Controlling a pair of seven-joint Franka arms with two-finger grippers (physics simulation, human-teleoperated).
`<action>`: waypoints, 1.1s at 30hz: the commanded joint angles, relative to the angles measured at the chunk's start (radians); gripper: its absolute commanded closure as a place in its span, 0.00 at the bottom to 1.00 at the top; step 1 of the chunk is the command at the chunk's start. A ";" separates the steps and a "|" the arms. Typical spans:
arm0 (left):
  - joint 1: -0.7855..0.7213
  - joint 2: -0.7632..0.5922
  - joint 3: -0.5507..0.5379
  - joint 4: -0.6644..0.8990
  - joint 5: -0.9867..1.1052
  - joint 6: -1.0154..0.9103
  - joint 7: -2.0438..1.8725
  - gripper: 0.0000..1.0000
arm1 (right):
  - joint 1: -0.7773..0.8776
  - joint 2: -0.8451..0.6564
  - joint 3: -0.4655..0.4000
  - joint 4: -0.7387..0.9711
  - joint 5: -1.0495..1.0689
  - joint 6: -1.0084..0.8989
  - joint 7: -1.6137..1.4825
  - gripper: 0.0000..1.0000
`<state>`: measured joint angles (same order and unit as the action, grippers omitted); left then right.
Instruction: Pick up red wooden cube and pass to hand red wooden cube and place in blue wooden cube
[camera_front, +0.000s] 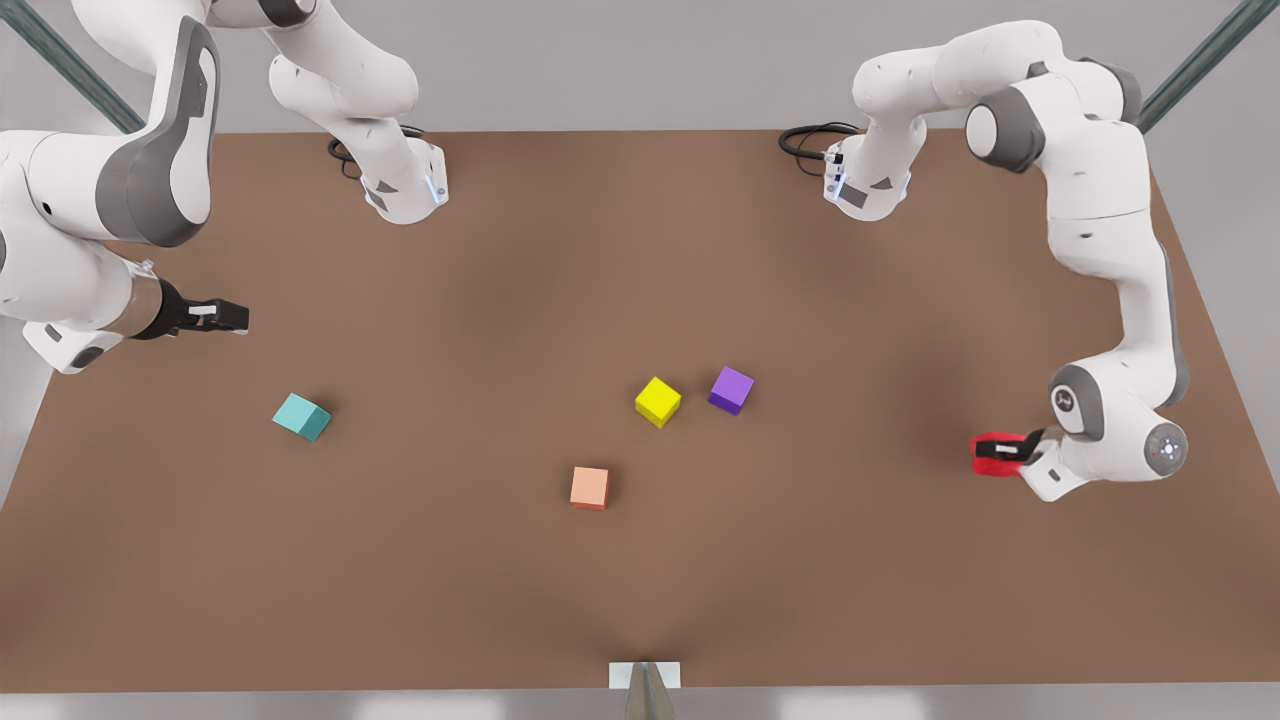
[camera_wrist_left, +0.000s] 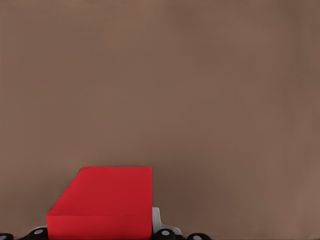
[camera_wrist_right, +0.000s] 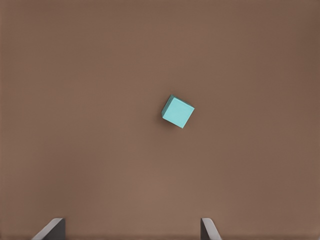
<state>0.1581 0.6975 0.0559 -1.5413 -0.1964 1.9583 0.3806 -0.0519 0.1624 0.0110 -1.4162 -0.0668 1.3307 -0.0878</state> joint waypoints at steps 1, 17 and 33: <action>-0.003 -0.004 -0.050 0.020 -0.231 -0.237 -0.160 0.35 | 0.007 0.011 0.003 0.009 -0.004 0.001 -0.001 0.00; -0.152 0.301 -0.738 0.368 -0.752 0.082 -0.385 0.38 | 0.164 0.529 0.044 0.129 1.113 0.300 -1.866 0.00; -0.226 0.342 -0.758 0.422 -0.845 0.182 -0.224 0.38 | 0.236 0.517 0.041 -0.038 1.412 0.423 -2.192 0.00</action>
<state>-0.0661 1.0406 -0.7017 -1.1199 -1.0164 2.1268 0.0694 0.1813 0.6806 0.0519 -1.4543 1.2979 1.7125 -1.6313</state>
